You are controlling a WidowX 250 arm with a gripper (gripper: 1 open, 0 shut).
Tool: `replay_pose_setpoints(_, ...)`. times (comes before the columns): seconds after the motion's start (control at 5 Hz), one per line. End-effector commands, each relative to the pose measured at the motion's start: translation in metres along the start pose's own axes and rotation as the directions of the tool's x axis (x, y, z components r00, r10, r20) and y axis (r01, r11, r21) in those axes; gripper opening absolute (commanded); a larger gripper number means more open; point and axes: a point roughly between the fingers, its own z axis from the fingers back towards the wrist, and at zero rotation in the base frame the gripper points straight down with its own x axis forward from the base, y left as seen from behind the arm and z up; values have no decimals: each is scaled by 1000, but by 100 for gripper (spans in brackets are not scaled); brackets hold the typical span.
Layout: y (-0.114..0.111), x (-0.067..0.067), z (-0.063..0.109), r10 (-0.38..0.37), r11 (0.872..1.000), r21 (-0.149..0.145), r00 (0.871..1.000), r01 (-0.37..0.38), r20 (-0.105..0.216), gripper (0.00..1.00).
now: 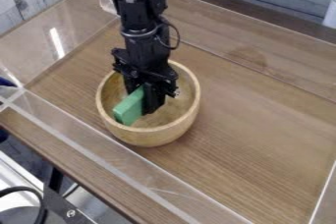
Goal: Remove the green block from inside the brown bowl and put it on the table
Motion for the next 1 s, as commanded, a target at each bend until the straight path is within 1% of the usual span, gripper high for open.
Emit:
replay_pose_setpoints(0.0,-3,7,18,-13,1000,17,998,12,67,0)
replay_pose_setpoints(0.2,-6,8,26,-11,1000,12,997,10,80,0)
replay_pose_setpoints(0.4,-21,12,28,-33,999,1,996,33,84,0)
replay_pose_setpoints(0.6,-41,18,24,-66,998,-3,994,66,83,0)
replay_pose_setpoints(0.8,-64,25,16,-103,995,-6,992,104,77,0)
